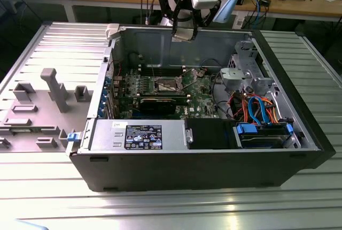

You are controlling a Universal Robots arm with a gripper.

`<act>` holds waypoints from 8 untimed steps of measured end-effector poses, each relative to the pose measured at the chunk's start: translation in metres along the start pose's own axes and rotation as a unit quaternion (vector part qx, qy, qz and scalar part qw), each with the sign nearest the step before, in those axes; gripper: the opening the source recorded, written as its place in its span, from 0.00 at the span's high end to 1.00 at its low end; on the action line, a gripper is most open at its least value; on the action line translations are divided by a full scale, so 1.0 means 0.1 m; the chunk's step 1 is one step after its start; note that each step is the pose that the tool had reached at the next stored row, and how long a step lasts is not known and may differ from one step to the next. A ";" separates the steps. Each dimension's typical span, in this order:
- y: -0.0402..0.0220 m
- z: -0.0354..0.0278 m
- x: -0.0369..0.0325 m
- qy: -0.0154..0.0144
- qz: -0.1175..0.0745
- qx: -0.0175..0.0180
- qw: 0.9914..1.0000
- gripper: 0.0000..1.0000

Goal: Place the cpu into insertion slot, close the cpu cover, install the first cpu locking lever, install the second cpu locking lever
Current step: 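Place the cpu into insertion slot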

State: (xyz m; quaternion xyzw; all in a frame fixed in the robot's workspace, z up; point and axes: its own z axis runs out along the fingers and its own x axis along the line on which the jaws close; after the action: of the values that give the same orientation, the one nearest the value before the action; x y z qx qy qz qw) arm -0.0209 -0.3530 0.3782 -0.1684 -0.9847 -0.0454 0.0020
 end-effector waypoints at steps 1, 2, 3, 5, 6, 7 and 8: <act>0.000 0.000 0.000 0.000 0.001 0.000 1.000 0.45; -0.002 0.002 0.000 0.000 0.002 0.000 1.000 0.45; -0.006 0.002 -0.001 0.000 0.002 0.000 1.000 0.45; -0.008 0.000 -0.002 0.000 0.002 0.000 1.000 0.45; -0.008 0.000 -0.003 0.000 0.003 0.000 1.000 0.45; -0.008 0.001 -0.003 -0.001 0.005 0.000 1.000 0.45; -0.009 0.001 -0.003 -0.001 0.013 0.000 1.000 0.45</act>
State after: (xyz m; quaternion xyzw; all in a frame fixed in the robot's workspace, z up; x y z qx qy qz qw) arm -0.0209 -0.3539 0.3780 -0.1809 -0.9825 -0.0454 0.0015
